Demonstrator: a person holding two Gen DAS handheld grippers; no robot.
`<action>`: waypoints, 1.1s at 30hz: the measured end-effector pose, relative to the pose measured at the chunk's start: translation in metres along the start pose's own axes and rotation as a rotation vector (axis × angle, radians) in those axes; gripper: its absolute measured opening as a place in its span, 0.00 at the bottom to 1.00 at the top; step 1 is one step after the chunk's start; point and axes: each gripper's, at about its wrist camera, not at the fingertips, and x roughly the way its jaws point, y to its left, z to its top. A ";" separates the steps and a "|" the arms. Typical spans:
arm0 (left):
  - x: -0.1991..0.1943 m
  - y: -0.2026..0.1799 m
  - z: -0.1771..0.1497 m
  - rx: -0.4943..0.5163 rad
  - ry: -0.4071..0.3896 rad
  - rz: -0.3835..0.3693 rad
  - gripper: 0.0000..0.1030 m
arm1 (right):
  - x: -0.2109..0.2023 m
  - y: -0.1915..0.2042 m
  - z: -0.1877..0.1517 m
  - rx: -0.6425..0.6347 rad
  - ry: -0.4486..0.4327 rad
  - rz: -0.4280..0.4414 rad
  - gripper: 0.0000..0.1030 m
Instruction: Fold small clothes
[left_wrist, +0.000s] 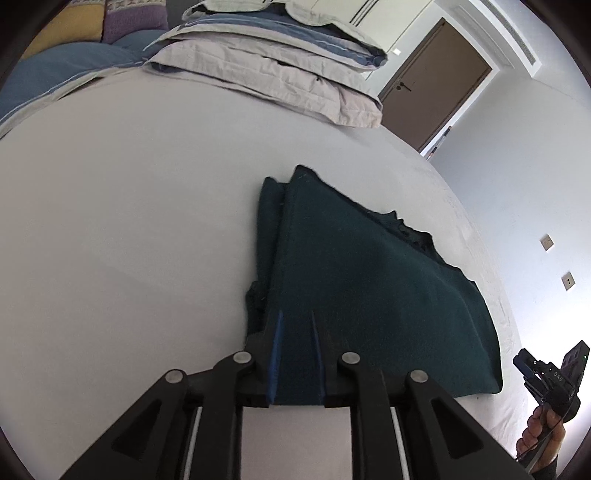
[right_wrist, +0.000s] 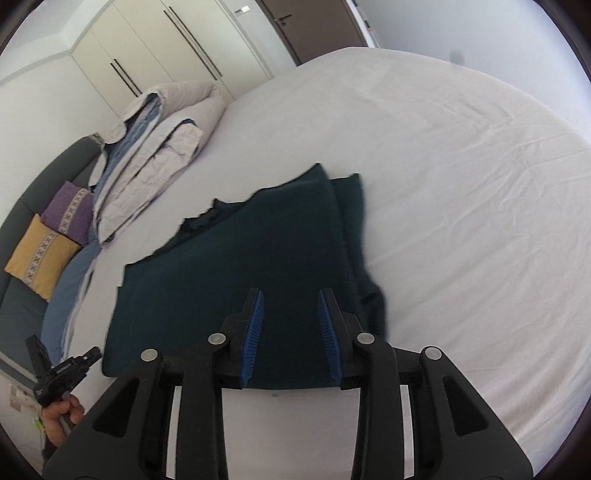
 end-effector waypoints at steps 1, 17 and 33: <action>0.003 -0.012 0.002 0.025 0.000 -0.004 0.21 | 0.008 0.010 -0.004 0.002 0.035 0.052 0.29; 0.081 -0.079 -0.017 0.305 0.126 0.134 0.39 | 0.107 0.024 -0.067 0.185 0.260 0.369 0.25; 0.084 -0.082 -0.021 0.318 0.116 0.156 0.40 | 0.057 0.003 -0.043 0.254 0.109 0.302 0.33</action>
